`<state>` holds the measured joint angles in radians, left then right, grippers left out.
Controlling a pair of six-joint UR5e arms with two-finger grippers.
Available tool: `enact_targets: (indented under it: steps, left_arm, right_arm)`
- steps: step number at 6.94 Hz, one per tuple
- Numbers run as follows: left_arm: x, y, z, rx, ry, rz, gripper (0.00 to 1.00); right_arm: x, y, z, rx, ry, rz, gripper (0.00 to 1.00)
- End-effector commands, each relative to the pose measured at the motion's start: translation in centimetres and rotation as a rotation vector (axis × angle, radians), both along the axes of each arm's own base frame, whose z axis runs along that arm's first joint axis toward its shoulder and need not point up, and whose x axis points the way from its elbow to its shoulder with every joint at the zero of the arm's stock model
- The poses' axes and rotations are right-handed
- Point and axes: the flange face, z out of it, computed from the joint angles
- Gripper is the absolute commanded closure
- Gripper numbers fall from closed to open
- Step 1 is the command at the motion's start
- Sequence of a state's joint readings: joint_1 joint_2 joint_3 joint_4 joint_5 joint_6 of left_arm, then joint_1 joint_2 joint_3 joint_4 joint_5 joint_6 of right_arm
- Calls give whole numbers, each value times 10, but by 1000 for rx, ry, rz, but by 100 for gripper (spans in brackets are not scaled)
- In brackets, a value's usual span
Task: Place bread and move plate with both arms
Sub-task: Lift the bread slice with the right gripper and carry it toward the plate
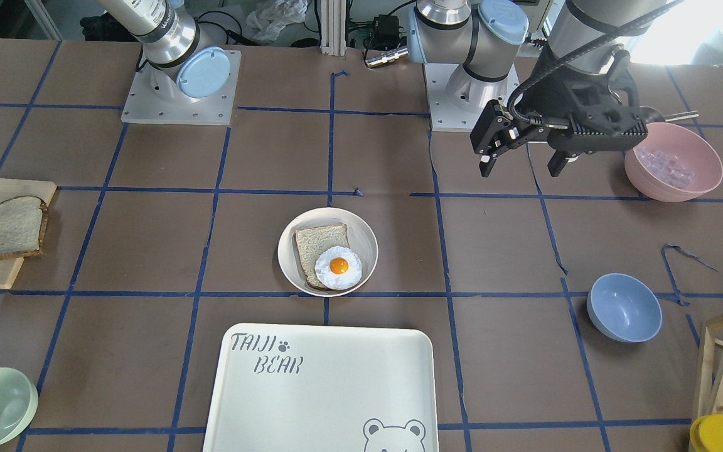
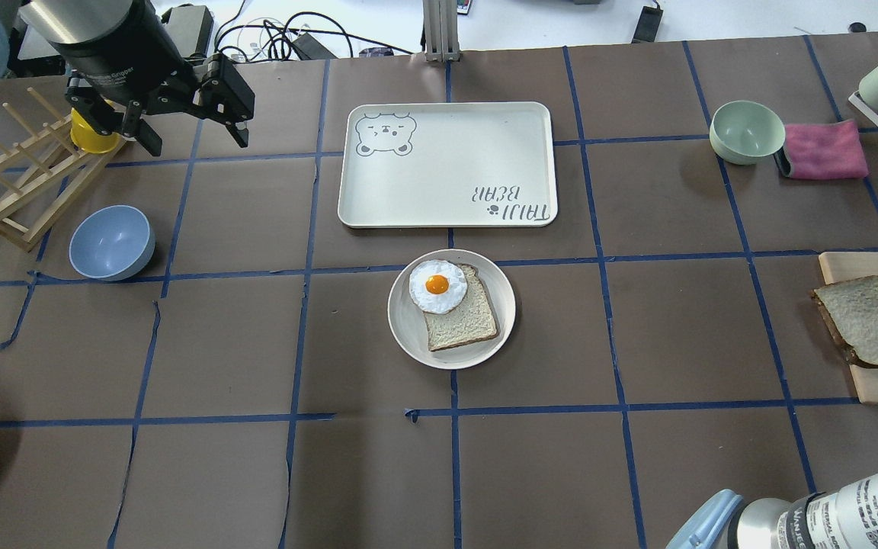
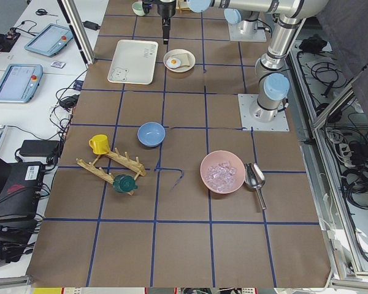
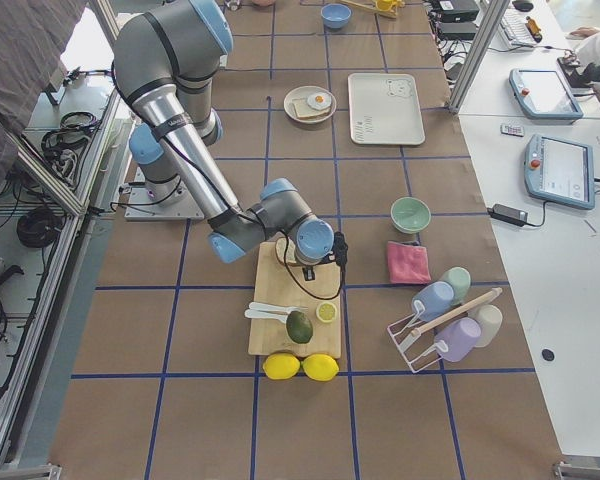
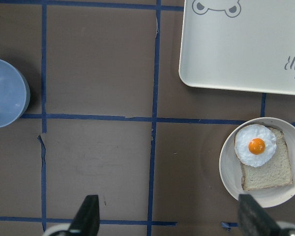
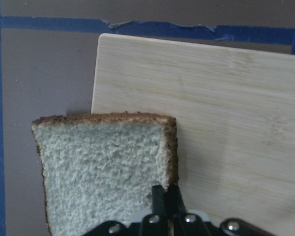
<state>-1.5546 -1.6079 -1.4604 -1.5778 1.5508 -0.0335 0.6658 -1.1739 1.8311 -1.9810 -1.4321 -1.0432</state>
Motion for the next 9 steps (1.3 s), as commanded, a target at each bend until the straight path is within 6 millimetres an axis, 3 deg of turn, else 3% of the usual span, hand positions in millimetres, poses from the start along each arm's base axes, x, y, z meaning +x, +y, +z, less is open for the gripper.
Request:
enact_targets:
  steps: [1,2,3,4,5,7,8,9]
  left_arm:
    - [1,-1,-1,0,0,2,0]
    - [1,0,0,-1,0,3,0]
    - [1,0,1,-1,0,1,0]
    - [1,0,0,-1,0,1,0]
    - [1,0,1,-1,0,1,0]
    - [1,0,1,-1,0,-2,0]
    - [1,0,1,-1,-1,-7,0]
    - [2,1,2,-4,-5,-8,0]
  right_arm:
    - [-2,-1,4,-4,8,8,100]
    - [-2,-1,9,-8,16,7,100]
    - [1,2,37,-36,57,-6,100]
    - [14,0,79,-84,116,-10,100]
    - [31,-6,105,-113,152,-2,100]
    - [54,-34,153,-144,193,54,100]
    - [83,-56,187,-138,187,85,100]
    - [127,-76,203,-127,174,110,100]
